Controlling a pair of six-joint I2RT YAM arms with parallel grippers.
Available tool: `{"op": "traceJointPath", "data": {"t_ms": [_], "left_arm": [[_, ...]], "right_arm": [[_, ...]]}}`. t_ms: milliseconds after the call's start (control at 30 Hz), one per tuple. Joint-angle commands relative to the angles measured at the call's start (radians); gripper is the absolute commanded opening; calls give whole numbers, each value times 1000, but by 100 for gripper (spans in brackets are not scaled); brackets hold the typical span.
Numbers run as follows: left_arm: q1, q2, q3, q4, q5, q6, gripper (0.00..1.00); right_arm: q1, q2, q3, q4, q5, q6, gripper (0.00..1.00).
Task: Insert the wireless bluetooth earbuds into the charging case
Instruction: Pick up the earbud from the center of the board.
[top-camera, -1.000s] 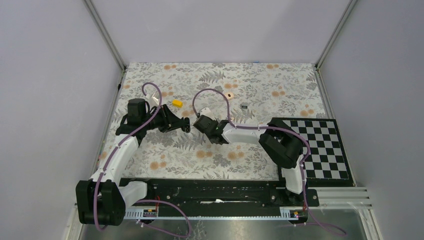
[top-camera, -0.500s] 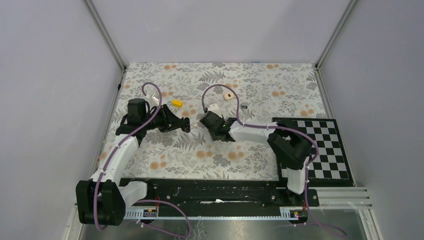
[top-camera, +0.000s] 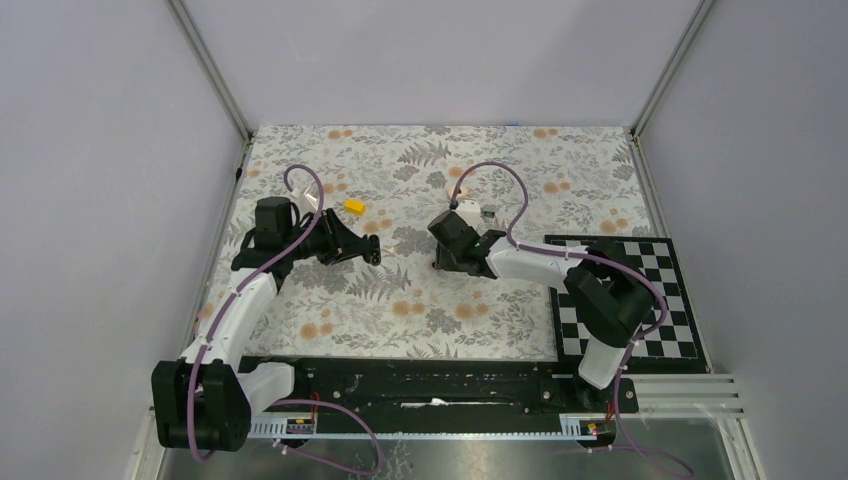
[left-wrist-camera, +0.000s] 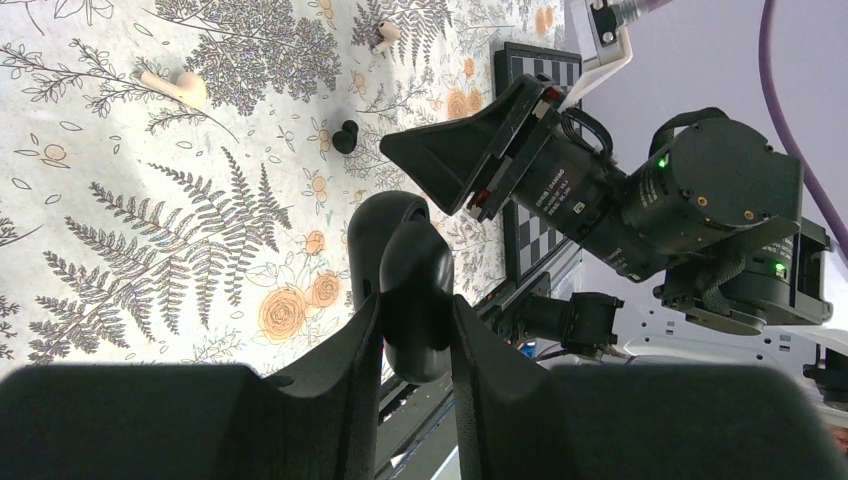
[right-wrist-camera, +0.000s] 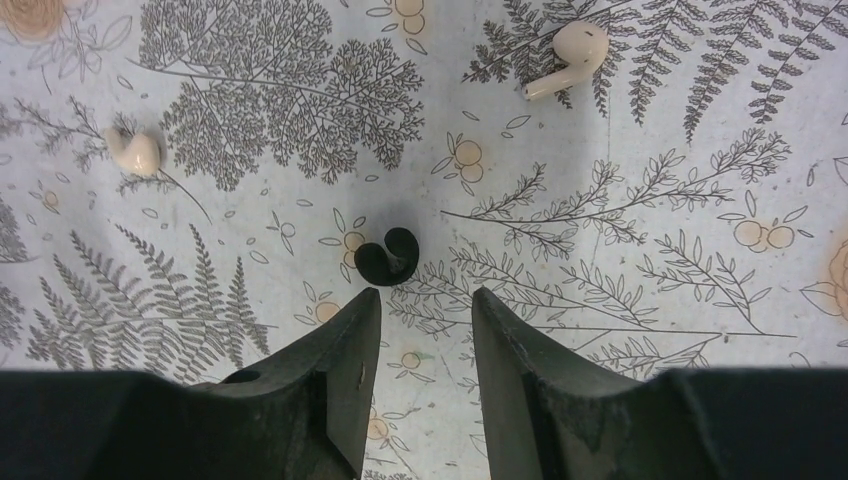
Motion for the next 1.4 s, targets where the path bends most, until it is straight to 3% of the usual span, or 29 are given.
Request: {"op": "traceJointPath", "data": {"t_ms": [0,633,967,1100,1367], "left_arm": [[5,-24,-5,39,31,6,0],[-3,-35,-13,45,39,-1,0],[-20,-18,1,48,43,-3,0],[-20,-22,-4,47,41,0,0],[-30,-14,0,45,37,2,0]], "right_arm": [[-7,27,22,28,-25,98,46],[-8,173,132,2,-41,95,44],[-9,169,153,2,-34,69,27],[-9,176,168,-7,-42,59,1],[-9,107,188,-101,-82,-35,0]]}}
